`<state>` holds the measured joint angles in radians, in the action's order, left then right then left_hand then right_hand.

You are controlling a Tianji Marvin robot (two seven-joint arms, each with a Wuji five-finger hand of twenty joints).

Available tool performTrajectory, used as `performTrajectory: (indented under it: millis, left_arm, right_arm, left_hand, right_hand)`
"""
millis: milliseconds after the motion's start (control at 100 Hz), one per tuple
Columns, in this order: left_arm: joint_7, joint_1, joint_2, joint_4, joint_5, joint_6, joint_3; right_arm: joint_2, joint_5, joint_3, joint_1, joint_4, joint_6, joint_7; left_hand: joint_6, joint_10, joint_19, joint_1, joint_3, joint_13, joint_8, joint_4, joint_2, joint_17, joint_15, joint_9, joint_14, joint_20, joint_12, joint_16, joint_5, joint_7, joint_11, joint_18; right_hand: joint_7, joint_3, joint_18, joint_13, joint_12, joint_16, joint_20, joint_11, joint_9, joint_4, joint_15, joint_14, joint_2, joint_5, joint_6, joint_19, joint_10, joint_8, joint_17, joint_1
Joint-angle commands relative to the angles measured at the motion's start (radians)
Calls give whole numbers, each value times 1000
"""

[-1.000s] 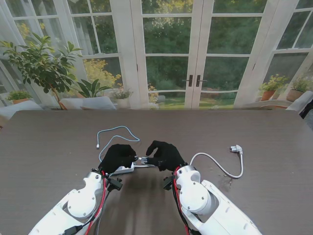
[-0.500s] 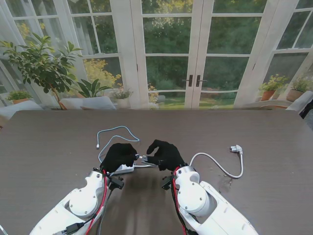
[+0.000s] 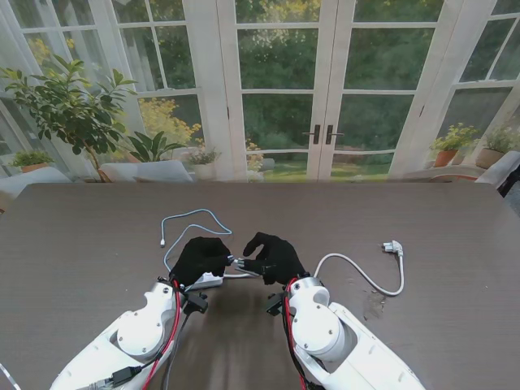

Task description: Set up the charging station

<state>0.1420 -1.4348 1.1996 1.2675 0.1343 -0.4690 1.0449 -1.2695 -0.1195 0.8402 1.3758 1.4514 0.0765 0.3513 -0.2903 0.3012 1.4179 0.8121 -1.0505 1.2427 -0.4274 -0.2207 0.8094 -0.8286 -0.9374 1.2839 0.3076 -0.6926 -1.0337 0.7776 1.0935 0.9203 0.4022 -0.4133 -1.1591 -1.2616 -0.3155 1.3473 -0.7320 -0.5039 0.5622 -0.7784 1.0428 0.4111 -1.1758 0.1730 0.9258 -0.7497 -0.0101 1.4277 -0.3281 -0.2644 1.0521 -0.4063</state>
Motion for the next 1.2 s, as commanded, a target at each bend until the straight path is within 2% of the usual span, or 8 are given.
performTrajectory:
  millis: [0, 270, 430, 730, 1010, 1050, 1070, 1190]
  left_arm:
    - [-50, -2, 32, 27, -16, -8, -37]
    - [-81, -33, 25, 85, 24, 107, -5]
    - [-110, -52, 14, 117, 28, 172, 23]
    - [-83, -79, 1, 162, -88, 240, 71]
    - [-95, -92, -10, 195, -129, 287, 98]
    - [-90, -93, -9, 197, -138, 288, 100]
    - [-82, -94, -8, 197, -144, 288, 100]
    - [-61, -98, -7, 207, -166, 286, 105]
  right_arm:
    - [-34, 3, -23, -5, 23, -11, -24]
    - [-31, 7, -12, -7, 24, -6, -30]
    - [-27, 3, -2, -10, 27, 2, -37]
    - [-20, -6, 14, -14, 30, 12, -51]
    - [-12, -13, 29, -13, 36, 18, -64]
    - [-11, -13, 31, -13, 36, 18, -65]
    - [-11, -13, 32, -13, 35, 18, -66]
    - [-10, -13, 37, -17, 29, 14, -67]
  left_hand:
    - [170, -80, -31, 49, 5, 15, 36, -7, 42, -14, -20, 57, -46, -1, 1, -1, 49, 5, 7, 64]
    - [79, 14, 229, -95, 183, 13, -35, 12, -198, 0, -186, -29, 136, -155, 157, 39, 10, -154, 92, -153]
    - [35, 33, 372, -276, 280, 18, -201, 104, -402, -188, -346, 61, 177, -34, 123, -5, 123, -277, 156, -218]
    - [93, -71, 676, -368, 380, 24, -403, 105, -487, -254, -755, 88, 43, -120, 134, -43, 210, 362, 835, 62]
    - [108, -116, 676, -383, 419, 23, -525, 111, -535, -261, -848, 81, 44, -269, 169, -42, 210, 650, 1007, 77]
    - [101, -123, 676, -382, 426, -14, -556, 114, -544, -261, -1071, 78, -596, -300, 178, 598, 207, 693, 1037, 79]
    - [101, -129, 676, -381, 426, -16, -565, 114, -543, -262, -1061, 77, -808, -309, 181, 744, 210, 706, 1047, 79]
    - [87, -146, 676, -380, 429, -17, -592, 115, -545, -265, -1056, 74, -880, -356, 172, 792, 212, 757, 1097, 98]
  right_hand:
    - [-270, -161, 130, -31, -54, -174, -8, -107, 82, -73, 62, -146, -29, -19, -4, -15, 194, -16, 2, -162]
    - [-269, -163, 128, -31, -55, -176, -8, -107, 82, -73, 59, -149, -28, -20, -3, -14, 192, -17, 4, -161]
    - [-268, -163, 125, -32, -55, -175, -8, -107, 81, -73, 60, -143, -28, -20, -3, -14, 191, -17, 4, -162]
    - [-268, -164, 127, -32, -55, -175, -8, -108, 80, -73, 61, -144, -28, -20, -3, -14, 192, -17, 3, -162]
    - [-268, -163, 128, -32, -56, -174, -8, -108, 79, -73, 63, -145, -29, -20, -3, -13, 194, -17, 4, -161]
    - [-268, -163, 128, -32, -56, -174, -8, -108, 78, -72, 64, -145, -29, -20, -3, -13, 194, -17, 4, -160]
    - [-268, -163, 128, -31, -56, -174, -8, -108, 78, -72, 63, -145, -29, -20, -3, -13, 194, -17, 4, -160]
    - [-268, -163, 128, -32, -56, -174, -8, -108, 76, -72, 65, -141, -29, -20, -3, -14, 194, -17, 2, -160]
